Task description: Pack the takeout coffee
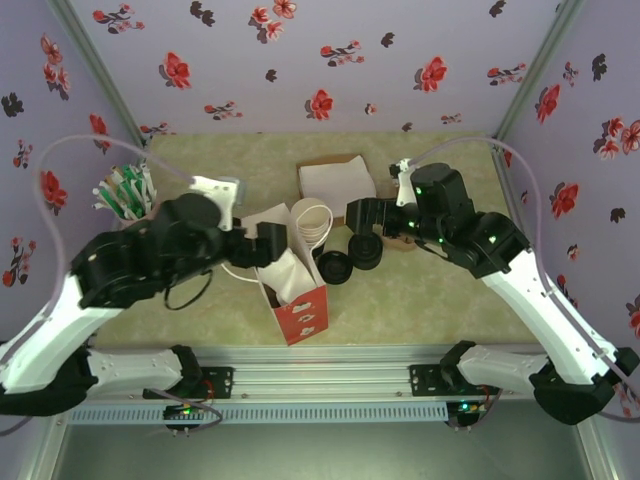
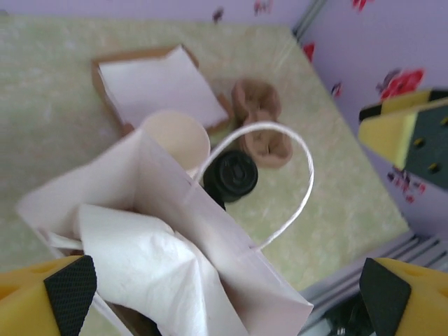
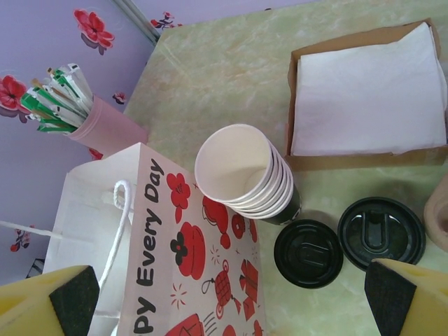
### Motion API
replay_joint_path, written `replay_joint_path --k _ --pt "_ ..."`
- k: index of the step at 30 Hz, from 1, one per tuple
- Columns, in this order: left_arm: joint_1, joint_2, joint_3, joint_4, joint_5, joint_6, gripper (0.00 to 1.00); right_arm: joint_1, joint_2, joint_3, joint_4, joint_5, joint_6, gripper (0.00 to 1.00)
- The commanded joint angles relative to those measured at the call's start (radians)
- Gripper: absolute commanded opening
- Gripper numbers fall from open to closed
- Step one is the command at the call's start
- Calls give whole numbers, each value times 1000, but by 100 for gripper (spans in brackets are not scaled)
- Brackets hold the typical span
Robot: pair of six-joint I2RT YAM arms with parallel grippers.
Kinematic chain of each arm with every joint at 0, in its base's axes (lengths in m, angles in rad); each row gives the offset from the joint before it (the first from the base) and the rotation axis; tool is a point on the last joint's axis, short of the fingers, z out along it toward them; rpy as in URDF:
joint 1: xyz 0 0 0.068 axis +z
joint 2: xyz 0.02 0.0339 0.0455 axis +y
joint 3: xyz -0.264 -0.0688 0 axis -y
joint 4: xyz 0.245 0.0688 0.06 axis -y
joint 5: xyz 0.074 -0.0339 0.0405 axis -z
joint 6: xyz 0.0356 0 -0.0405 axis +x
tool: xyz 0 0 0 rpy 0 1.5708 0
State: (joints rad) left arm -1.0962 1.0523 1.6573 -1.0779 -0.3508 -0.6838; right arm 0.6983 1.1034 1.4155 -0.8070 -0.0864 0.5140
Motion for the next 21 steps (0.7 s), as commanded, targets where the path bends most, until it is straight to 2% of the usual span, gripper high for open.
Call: replay_joint_path --k 1,7,12,17,21 --pt "-8 -90 -41 12 -123 15 99 -7 -51 -26 23 57 -30 99" --pt "-7 -273 -125 -95 -247 -67 99 -7 -122 -91 0 177 -39 99" --pt "-8 -338 -201 -254 -294 -191 99 -8 -141 -155 -10 200 -42 99" --pt "-7 -408 -353 -336 -286 -345 86 -8 -139 -230 3 194 -32 99" --pt "-7 -486 -524 -246 -241 -410 77 -10 -139 -284 23 203 -28 99"
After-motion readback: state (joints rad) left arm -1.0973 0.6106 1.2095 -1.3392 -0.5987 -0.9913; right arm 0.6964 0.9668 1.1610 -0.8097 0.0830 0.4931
